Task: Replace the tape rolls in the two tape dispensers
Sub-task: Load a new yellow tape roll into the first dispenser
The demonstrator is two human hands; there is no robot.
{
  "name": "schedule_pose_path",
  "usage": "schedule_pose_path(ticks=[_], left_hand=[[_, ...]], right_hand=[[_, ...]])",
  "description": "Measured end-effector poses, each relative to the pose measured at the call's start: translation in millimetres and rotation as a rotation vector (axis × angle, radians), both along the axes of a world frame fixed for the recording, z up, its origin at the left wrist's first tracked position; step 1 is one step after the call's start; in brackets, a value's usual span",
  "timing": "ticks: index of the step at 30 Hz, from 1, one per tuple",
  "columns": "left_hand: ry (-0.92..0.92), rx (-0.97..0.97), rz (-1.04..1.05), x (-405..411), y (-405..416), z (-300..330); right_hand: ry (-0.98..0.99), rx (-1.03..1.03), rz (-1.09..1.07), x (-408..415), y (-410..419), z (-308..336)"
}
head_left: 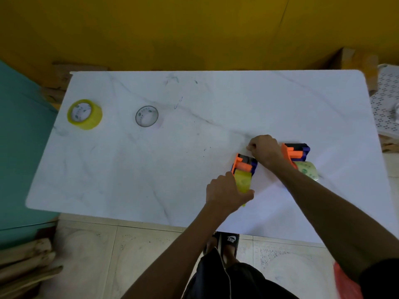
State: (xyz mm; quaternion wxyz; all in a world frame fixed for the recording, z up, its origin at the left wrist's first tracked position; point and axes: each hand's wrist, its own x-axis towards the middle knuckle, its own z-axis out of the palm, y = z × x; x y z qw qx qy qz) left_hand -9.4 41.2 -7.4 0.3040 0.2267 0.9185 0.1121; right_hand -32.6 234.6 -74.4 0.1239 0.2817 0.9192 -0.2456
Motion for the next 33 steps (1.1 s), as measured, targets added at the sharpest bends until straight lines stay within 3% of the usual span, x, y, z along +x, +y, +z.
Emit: schedule_pose_path(ticks=[8, 13, 24, 33], left_hand=[[-0.008, 0.012, 0.066, 3.9, 10.0, -0.4], [0.067, 0.022, -0.001, 4.7, 5.0, -1.6], [0.047, 0.020, -0.098, -7.0, -4.1, -11.3], [0.032, 0.031, -0.035, -5.5, -6.2, -12.7]], right_hand=[[0.029, 0.013, -0.010, -0.8, -2.0, -5.5], [0.090, -0.059, -0.011, 2.9, 0.4, -8.1], [0.251, -0.099, 0.066, -6.4, -18.3, -10.5], [0.082, 0.074, 0.146, 7.1, 4.6, -10.9]])
